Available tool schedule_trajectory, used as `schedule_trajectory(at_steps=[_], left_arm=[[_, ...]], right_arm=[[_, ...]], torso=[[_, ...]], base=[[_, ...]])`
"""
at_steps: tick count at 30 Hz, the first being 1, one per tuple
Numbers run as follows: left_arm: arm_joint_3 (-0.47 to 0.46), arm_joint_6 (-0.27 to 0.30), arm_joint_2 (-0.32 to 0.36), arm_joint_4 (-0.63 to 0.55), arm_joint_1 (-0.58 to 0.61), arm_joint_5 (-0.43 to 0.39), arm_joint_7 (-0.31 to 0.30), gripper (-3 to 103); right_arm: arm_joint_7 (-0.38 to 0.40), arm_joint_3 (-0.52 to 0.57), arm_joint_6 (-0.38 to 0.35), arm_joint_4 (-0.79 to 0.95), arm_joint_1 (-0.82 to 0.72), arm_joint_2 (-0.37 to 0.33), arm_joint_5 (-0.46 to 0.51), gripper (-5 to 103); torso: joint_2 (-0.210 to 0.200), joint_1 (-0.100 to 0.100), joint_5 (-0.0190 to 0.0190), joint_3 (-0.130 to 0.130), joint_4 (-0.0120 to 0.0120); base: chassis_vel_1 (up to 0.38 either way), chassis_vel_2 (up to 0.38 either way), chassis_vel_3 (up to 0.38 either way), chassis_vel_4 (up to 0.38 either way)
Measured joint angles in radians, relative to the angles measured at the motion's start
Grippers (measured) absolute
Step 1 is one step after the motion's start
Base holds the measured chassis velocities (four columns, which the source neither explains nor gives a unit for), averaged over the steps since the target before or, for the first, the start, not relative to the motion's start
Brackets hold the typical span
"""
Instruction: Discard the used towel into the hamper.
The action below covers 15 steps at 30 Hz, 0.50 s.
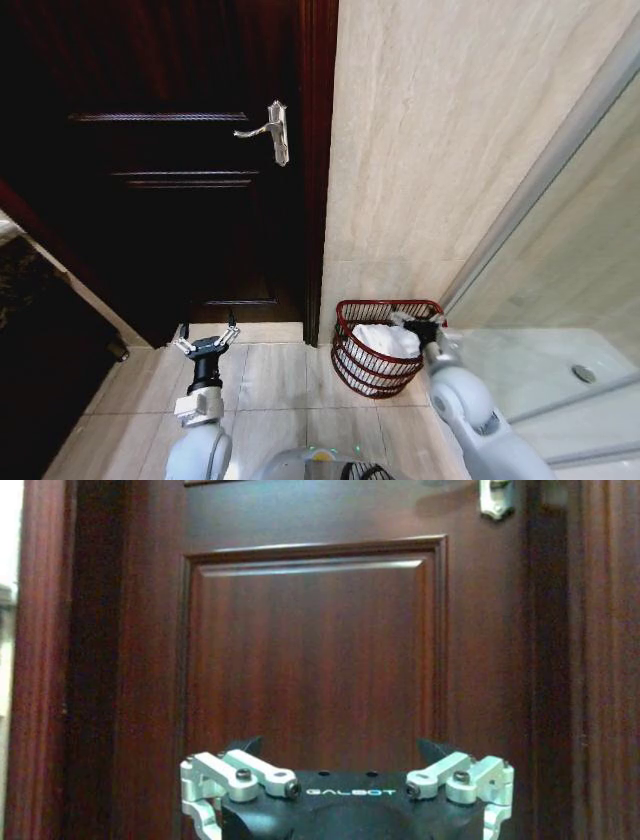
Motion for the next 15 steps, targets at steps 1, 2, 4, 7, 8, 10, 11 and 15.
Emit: schedule_trajectory(at_steps=[1,2,4,7,8,10,11,15], left_arm=[[-0.003,-0.006,0.004,0.003,0.005,-0.012,0.021,100],[-0.005,-0.008,0.011,0.004,0.009,-0.024,0.037,100],[-0.006,-0.008,0.021,0.004,0.011,-0.039,0.05,100],[-0.012,0.001,0.038,-0.003,0.015,-0.065,0.088,100],[-0.014,0.01,0.043,-0.007,0.016,-0.071,0.102,100],[-0.017,0.039,0.043,-0.015,0.01,-0.088,0.124,100],[-0.017,0.039,0.043,-0.015,0.01,-0.088,0.124,100],[-0.017,0.072,0.017,-0.017,-0.016,-0.098,0.13,100]], right_arm=[[-0.024,0.028,0.027,0.023,-0.038,0.036,-0.016,100],[-0.041,0.049,0.042,0.038,-0.063,0.065,-0.02,100],[-0.065,0.069,0.063,0.053,-0.088,0.092,-0.026,100],[-0.106,0.106,0.118,0.069,-0.133,0.142,-0.06,100],[-0.121,0.119,0.139,0.072,-0.151,0.161,-0.073,100],[-0.147,0.139,0.163,0.073,-0.187,0.189,-0.08,100],[-0.147,0.139,0.163,0.073,-0.187,0.189,-0.08,100],[-0.174,0.159,0.193,0.069,-0.207,0.219,-0.082,100]], torso=[[0.0,0.0,-0.0002,0.0,0.0003],[0.0,0.0,-0.0002,0.0,0.0],[0.0,0.0,-0.0003,0.0,0.0002],[0.0,0.0,-0.0006,0.0,0.0001],[0.0,0.0,-0.0001,0.0,0.0],[0.0,0.0,-0.0002,0.0,0.0001],[0.0,0.0,-0.0002,0.0,0.0001],[0.0,0.0,-0.0001,0.0,0.0001]], base=[[0.0,0.0,0.0,0.0],[0.0,0.0,0.0,0.0],[0.0,0.0,0.0,0.0],[0.0,0.0,0.0,0.0],[0.0,0.0,0.0,0.0],[0.0,0.0,0.0,0.0],[0.0,0.0,0.0,0.0],[0.0,0.0,0.0,0.0]])
